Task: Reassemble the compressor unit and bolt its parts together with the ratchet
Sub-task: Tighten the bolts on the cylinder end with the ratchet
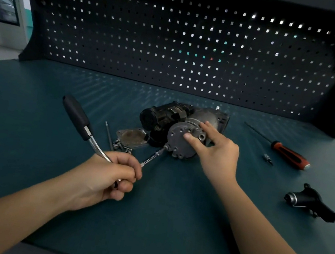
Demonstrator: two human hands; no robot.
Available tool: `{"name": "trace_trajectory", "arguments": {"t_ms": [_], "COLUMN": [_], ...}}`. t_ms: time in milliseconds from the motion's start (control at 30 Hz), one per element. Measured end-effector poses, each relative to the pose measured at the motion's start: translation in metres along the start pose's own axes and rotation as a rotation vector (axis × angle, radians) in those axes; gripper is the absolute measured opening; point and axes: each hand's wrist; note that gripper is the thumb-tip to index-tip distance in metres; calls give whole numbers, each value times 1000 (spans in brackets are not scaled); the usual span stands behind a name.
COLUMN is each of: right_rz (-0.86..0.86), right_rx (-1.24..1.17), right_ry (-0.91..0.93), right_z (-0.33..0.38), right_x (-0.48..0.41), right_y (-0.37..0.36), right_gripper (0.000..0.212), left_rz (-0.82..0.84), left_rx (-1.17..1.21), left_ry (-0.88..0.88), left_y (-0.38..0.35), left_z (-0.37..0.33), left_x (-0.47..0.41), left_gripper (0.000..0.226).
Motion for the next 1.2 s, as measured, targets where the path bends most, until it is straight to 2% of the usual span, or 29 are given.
{"name": "trace_trajectory", "arguments": {"t_ms": [133,300,433,533,700,767,833,900,933,967,1067,1100,1200], "right_rz": [3,-17,-23,-10,27,22,-100,-259,-231,-88,528,608,649], "right_rx": [-2,-20,-4,8,129,273,394,295,225,197,393,442,497], "right_ry": [12,-4,-9,-13,60,157,330,555,607,609,392,355,333], "right_z": [-1,-1,-1,1,4,8,20,38,49,59,78,81,86], "right_x": [0,1,1,0,-2,-3,1,11,20,31,60,65,65], "right_y": [0,-3,-6,-6,-2,2,4,1,-4,-10,-40,-51,-74], "right_gripper": [54,54,53,53,55,61,63,49,39,31,32,34,32], "left_rz": [33,72,60,41,75,15,-107,-248,-311,-370,-560,-612,-659], "left_rx": [-162,-587,-601,-486,-17,104,257,437,516,565,530,479,430], "left_ry": [-76,-275,-273,-217,32,-10,-80,-98,-104,-114,-174,-190,-187], "left_y": [0,-2,2,10,43,59,74,89,96,102,112,114,123], "left_z": [2,-2,-5,-5,-8,-12,-23,-40,-48,-56,-57,-50,-29], "left_x": [-1,-6,-8,-8,12,17,10,-12,-27,-43,-87,-97,-113], "left_gripper": [53,47,38,32,22,27,28,39,37,33,29,29,28]}}
Point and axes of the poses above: each hand's wrist, its own x-axis away from the middle knuckle, its own y-axis out of the back of the hand, z = x × y, and after that the axes turned 13 degrees about -z, right-handed
